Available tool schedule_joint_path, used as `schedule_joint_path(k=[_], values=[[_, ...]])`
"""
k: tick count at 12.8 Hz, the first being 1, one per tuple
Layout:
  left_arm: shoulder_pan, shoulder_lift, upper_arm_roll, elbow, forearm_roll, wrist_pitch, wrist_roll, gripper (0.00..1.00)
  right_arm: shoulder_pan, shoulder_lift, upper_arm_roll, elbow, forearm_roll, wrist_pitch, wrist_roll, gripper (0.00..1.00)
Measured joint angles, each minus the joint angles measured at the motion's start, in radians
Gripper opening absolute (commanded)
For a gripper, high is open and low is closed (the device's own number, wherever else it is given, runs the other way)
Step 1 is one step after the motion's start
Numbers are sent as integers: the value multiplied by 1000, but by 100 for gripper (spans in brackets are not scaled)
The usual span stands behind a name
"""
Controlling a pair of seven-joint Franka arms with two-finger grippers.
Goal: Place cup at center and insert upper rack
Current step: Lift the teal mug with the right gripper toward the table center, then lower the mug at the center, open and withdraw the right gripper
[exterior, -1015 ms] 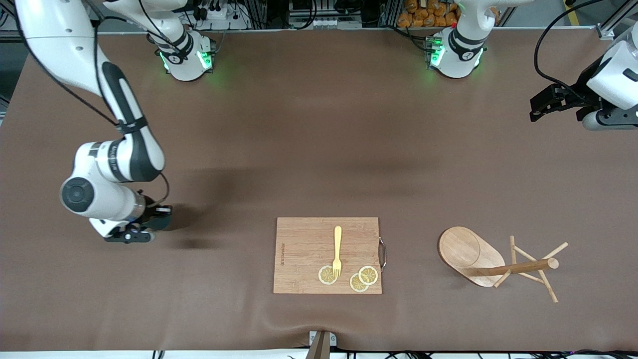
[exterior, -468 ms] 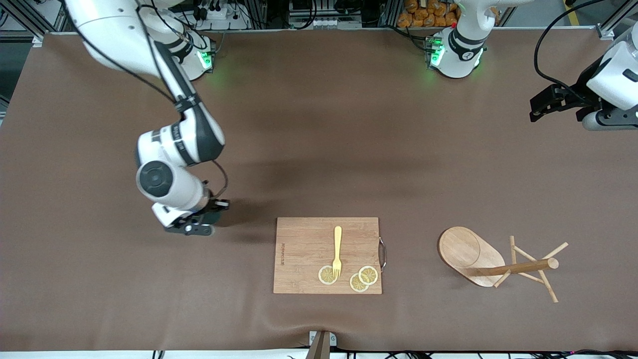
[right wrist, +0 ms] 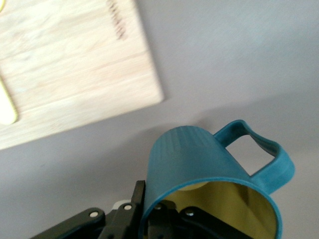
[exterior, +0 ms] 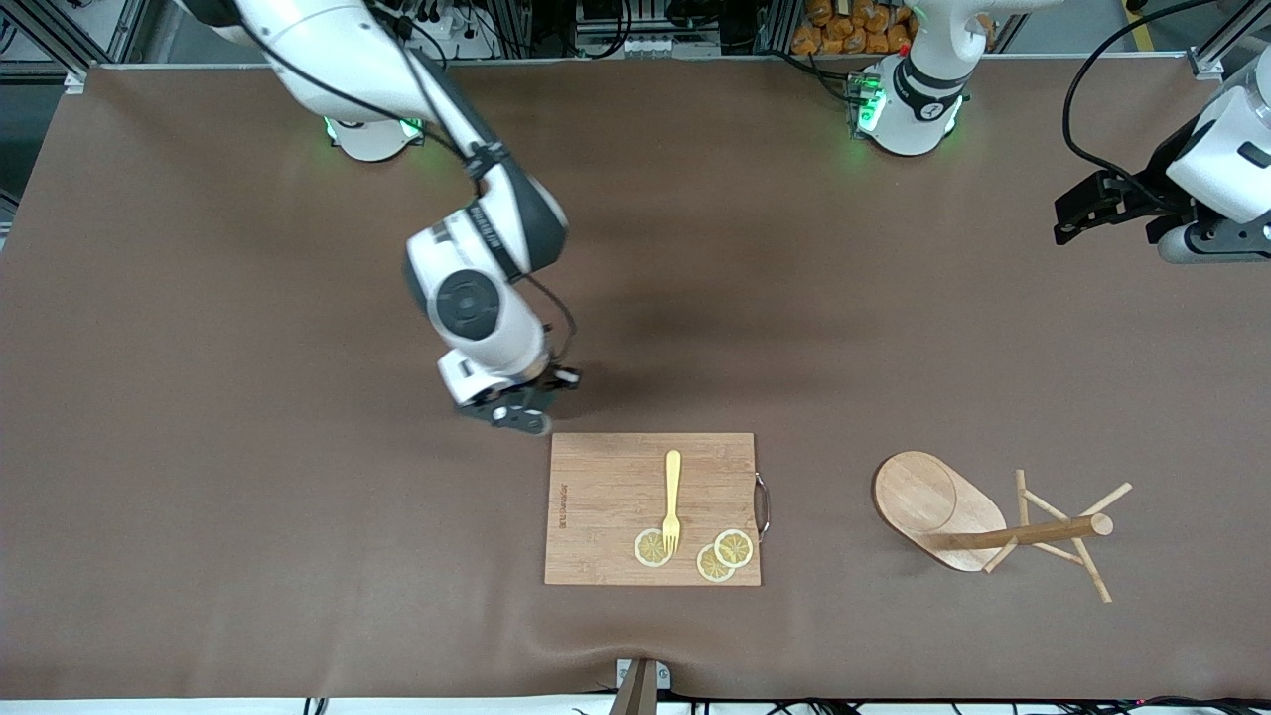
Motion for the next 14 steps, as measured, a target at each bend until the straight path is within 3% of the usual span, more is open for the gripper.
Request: schedule_joint_path(k=[7,13,14], values=[[0,2,0,0,0,0,0,100,191,91,0,101,77,43,299,0],[0,5,0,-3,0,1,0,100,203,180,-4,154,78,96,351,0],[0,6,0,-4,0,3,0,100,203,191,-5,159,78,98,351,19]])
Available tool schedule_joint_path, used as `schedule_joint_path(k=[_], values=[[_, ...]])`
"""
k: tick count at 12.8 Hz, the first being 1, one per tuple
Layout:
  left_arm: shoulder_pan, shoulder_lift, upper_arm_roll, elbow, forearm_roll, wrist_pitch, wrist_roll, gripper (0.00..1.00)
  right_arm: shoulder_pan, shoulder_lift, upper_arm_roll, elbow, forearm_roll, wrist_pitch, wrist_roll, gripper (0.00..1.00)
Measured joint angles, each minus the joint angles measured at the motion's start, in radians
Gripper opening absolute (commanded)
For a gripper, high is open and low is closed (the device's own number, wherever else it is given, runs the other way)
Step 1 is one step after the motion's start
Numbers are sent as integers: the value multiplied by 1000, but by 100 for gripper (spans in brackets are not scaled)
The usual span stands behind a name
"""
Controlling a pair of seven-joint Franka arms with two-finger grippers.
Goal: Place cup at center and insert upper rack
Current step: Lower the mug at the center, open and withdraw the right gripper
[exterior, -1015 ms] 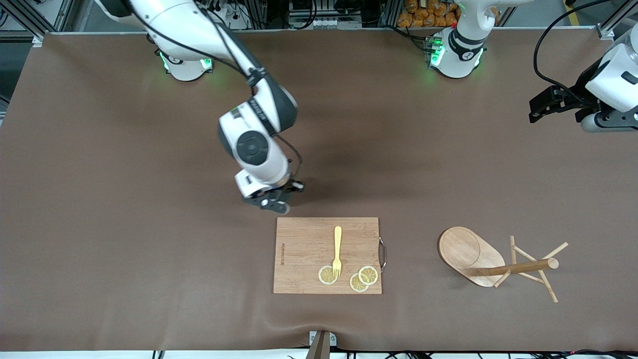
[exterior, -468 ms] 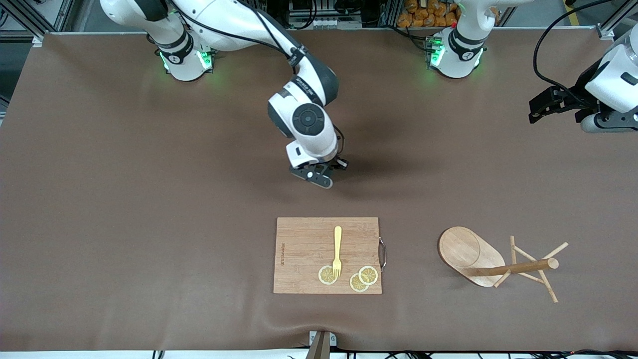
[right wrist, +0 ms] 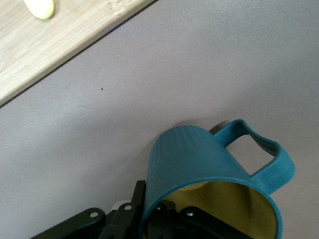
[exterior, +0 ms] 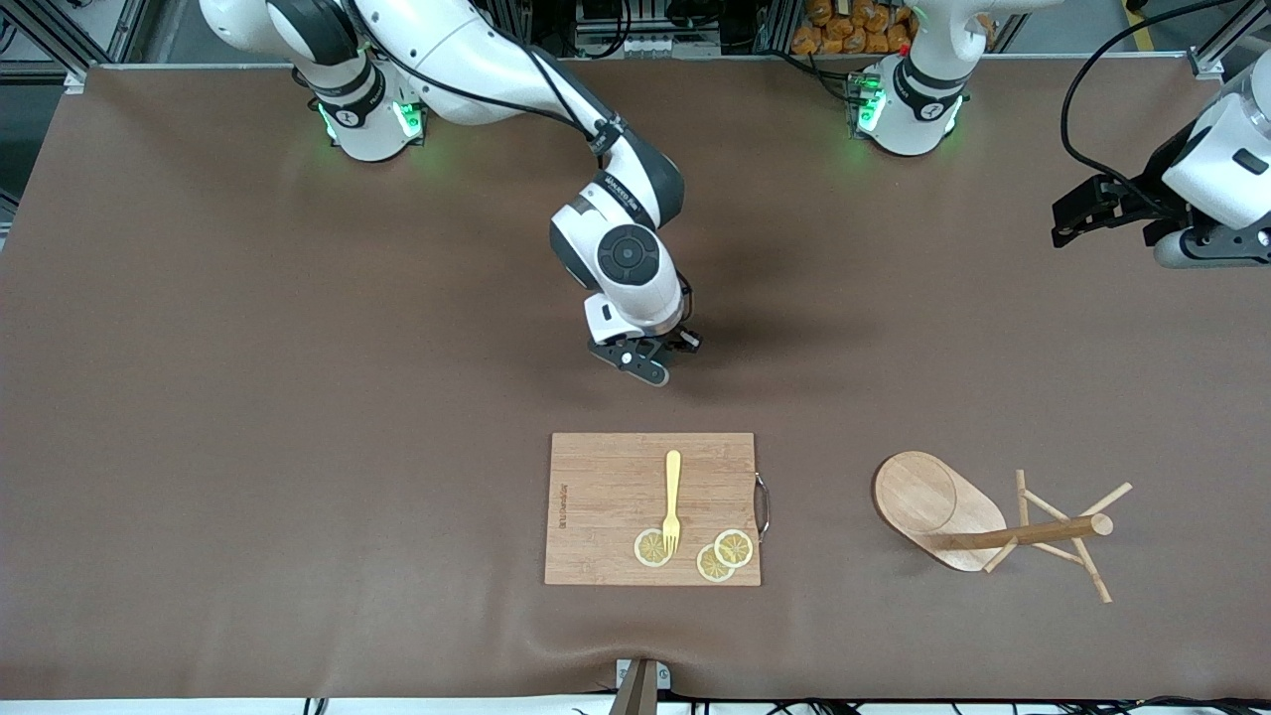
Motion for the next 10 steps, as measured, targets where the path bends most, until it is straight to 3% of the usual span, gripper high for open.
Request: schedule_joint_path(k=[1,2,10], values=[[0,0,0,-1,0,2,0,100,0,7,0,4,0,1,-1,66],[0,0,0,-1,0,4,0,100,0,9,-2,5,0,2,-1,100],[-5,2,-3,-3,0,6,14,100,-1,-11,-15,55,-36,-9,-23,100]])
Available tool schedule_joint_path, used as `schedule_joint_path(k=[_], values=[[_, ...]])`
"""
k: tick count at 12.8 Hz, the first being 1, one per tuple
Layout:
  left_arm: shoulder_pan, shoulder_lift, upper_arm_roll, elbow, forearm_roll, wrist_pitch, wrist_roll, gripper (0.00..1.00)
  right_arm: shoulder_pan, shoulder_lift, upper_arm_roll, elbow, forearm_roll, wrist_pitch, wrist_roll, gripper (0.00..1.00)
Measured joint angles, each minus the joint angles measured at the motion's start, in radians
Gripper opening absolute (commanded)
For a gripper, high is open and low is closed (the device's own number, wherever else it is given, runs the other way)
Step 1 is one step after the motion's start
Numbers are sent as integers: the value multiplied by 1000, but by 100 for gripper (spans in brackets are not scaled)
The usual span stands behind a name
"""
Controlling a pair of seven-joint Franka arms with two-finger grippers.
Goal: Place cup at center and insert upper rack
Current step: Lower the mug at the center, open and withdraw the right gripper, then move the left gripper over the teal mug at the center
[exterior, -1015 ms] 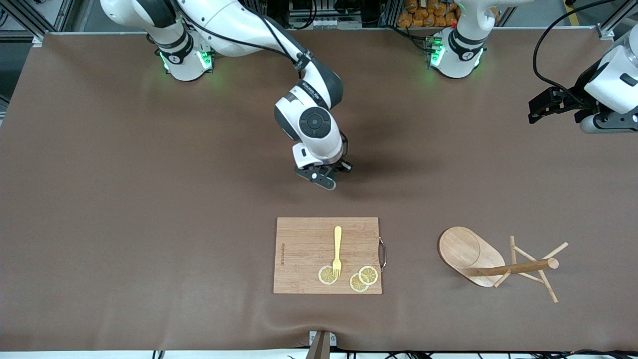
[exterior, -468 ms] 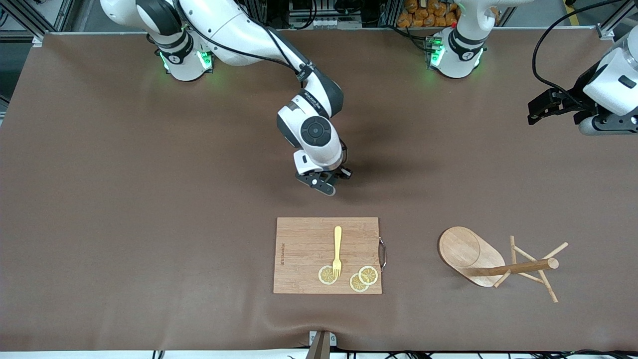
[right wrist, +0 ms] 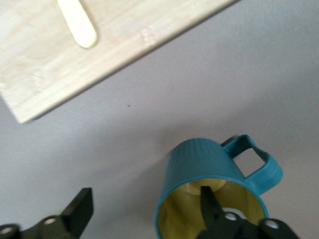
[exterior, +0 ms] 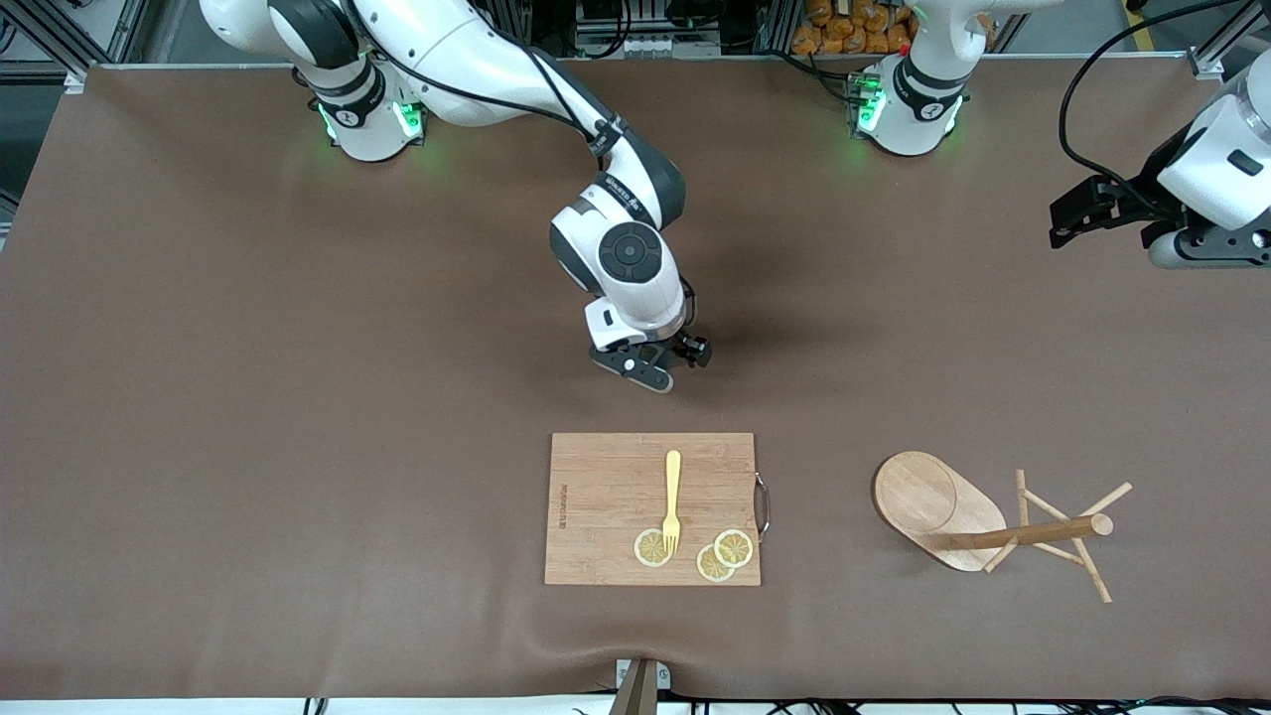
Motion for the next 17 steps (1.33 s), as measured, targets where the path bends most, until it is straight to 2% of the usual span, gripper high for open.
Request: schedule_joint_path(k=[4,7,10,14,17], values=[[-7,8,-12,0,-1,18,-53,100,-20,-103,-12,19,-2,-156,-103,100],[-48,24,-35,2,-3,31,-202,100,-145,-225,-21,19,-4,-406,-330,100],[-149,69,-60,13,-3,63,-514,100,-336,-305,-26,8,-5,-558,-597,100],[-351,196,-70,89,-1,140,-1043,100,-565,-428,-28,-112,-7,-581,-945,100],[-462,310,-70,152,38,216,-1271,100,-720,-539,-28,-187,-13,-588,-1164,100]])
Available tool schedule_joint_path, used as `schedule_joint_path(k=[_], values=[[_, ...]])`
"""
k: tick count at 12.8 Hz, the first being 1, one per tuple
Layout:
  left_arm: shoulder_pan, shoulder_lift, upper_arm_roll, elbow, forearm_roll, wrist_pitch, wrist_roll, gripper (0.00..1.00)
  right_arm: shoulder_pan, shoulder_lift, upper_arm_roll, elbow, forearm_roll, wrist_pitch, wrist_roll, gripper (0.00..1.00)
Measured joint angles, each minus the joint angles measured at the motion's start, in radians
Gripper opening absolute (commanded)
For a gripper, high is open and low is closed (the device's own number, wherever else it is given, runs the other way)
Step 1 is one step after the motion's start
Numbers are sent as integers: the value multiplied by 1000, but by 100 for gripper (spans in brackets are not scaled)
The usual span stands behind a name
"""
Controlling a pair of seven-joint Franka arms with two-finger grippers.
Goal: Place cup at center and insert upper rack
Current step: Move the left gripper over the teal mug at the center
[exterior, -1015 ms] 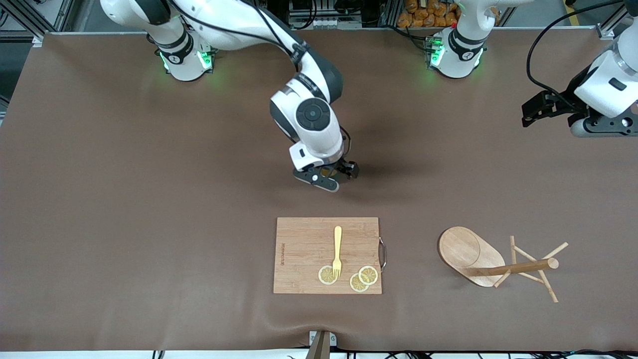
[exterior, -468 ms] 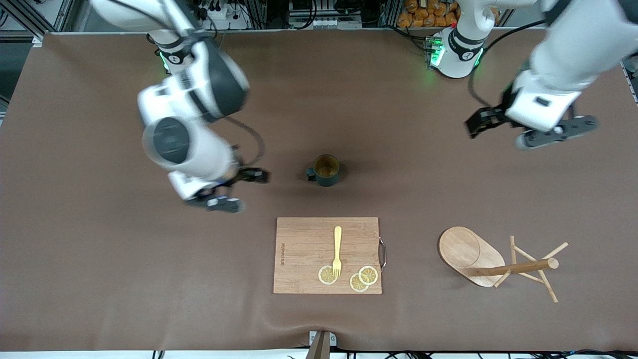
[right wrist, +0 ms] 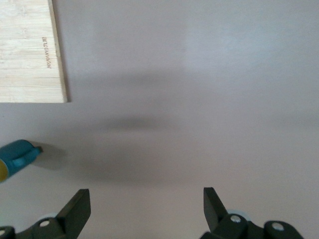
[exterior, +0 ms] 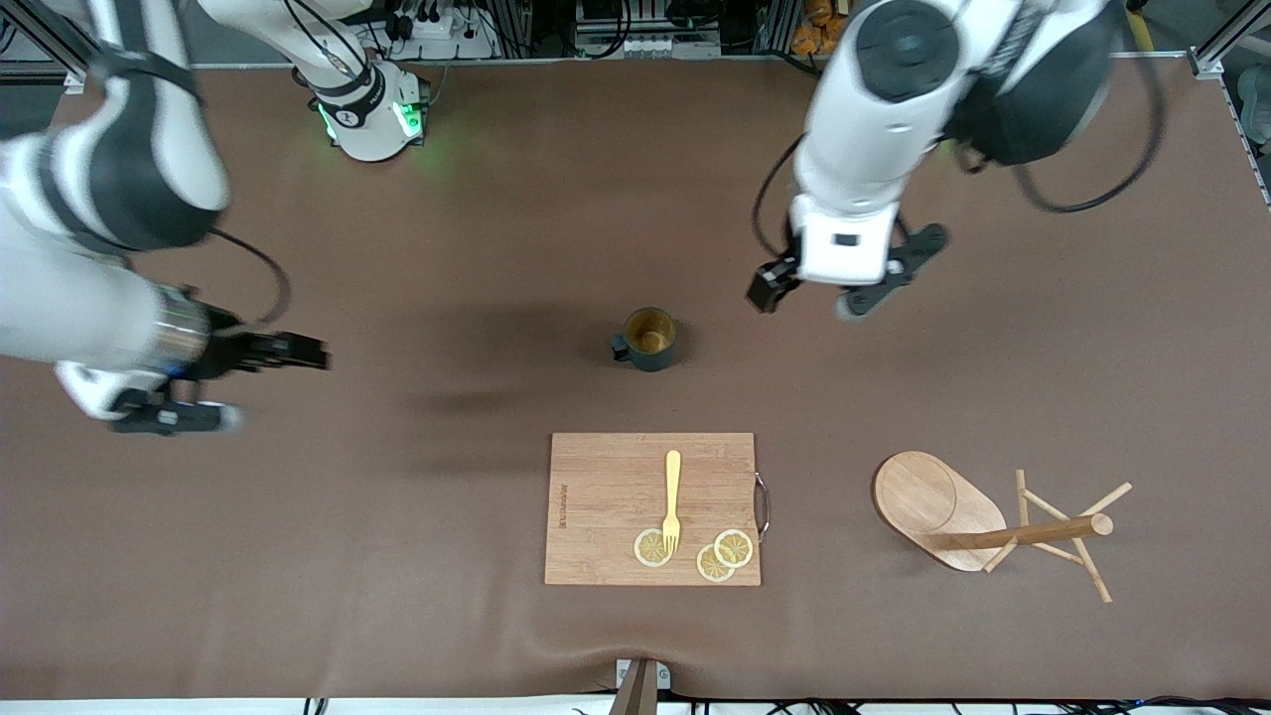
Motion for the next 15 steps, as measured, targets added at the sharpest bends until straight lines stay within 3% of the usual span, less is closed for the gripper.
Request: schedule_joint_path(k=[2,7,9,12,15], values=[[-72,64,3,25,18,78,-113,100,-76,-88,0,-40,-29,-17,-78,100],[-289,287,24,118,190,269,-525,100,-171,-292,3,-78,-108,-137,-152,100],[-394,378,118,155,199,334,-627,100,-201,-318,3,-86,-109,-165,-177,100],[-609,495,321,193,199,384,-748,100,-210,-319,4,-80,-110,-215,-131,100],[-704,591,393,251,201,391,-843,100,-211,-319,7,-72,-110,-241,-86,100]])
